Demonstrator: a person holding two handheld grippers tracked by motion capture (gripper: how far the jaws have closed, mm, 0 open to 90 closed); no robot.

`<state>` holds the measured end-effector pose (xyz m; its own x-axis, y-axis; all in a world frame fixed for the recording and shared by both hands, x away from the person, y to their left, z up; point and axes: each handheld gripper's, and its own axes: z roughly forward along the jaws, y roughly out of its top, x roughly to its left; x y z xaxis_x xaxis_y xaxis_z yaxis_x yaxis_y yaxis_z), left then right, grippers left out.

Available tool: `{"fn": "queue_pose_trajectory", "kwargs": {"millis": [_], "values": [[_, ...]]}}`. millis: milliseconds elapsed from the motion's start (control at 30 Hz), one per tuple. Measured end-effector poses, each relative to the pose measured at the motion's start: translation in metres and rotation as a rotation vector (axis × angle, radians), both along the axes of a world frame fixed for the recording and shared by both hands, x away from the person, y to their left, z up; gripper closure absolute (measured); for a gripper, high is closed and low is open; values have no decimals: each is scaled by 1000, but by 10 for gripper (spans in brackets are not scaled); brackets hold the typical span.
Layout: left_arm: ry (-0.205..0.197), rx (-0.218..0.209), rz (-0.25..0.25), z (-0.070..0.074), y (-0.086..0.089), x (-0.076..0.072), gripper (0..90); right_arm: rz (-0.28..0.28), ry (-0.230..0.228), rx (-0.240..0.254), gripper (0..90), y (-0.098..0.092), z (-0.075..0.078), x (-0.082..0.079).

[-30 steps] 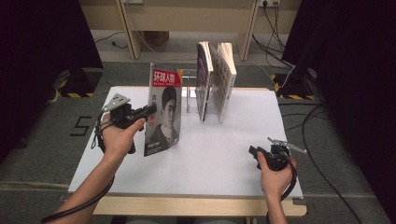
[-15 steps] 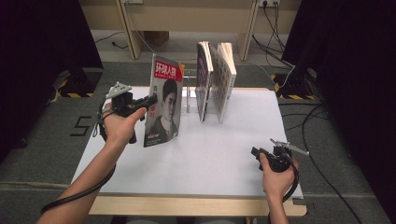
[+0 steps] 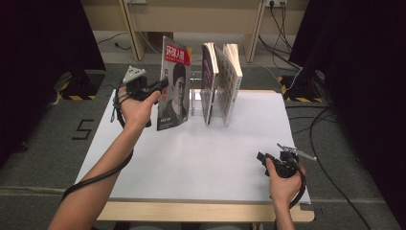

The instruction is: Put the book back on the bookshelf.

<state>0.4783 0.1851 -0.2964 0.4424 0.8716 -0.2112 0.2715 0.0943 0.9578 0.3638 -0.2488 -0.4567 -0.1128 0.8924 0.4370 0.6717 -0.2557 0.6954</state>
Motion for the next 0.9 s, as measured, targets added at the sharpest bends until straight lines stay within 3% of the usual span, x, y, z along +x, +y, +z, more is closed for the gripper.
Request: {"fn": "queue_pose_trajectory", "kwargs": {"millis": [133, 267, 333, 500, 567, 733, 900], "values": [[-16, 10, 25, -3, -8, 18, 869, 4, -3, -1, 603, -1, -1, 0], [-59, 4, 46, -12, -15, 34, 868, 4, -3, -2, 603, -2, -1, 0], [-85, 0, 56, -20, -19, 40, 868, 2, 2, 4, 603, -2, -2, 1], [-101, 14, 84, -49, -22, 49, 865, 8, 8, -4, 603, -4, -5, 1], [-115, -10, 82, -56, -20, 47, 862, 8, 10, -1, 603, -4, -5, 0], [-123, 44, 92, -67, -13, 33, 853, -1, 2, 6, 603, -5, -2, -1], [-42, 94, 52, -92, -9, 15, 840, -5, 1, 8, 604, -6, -1, -2]]}}
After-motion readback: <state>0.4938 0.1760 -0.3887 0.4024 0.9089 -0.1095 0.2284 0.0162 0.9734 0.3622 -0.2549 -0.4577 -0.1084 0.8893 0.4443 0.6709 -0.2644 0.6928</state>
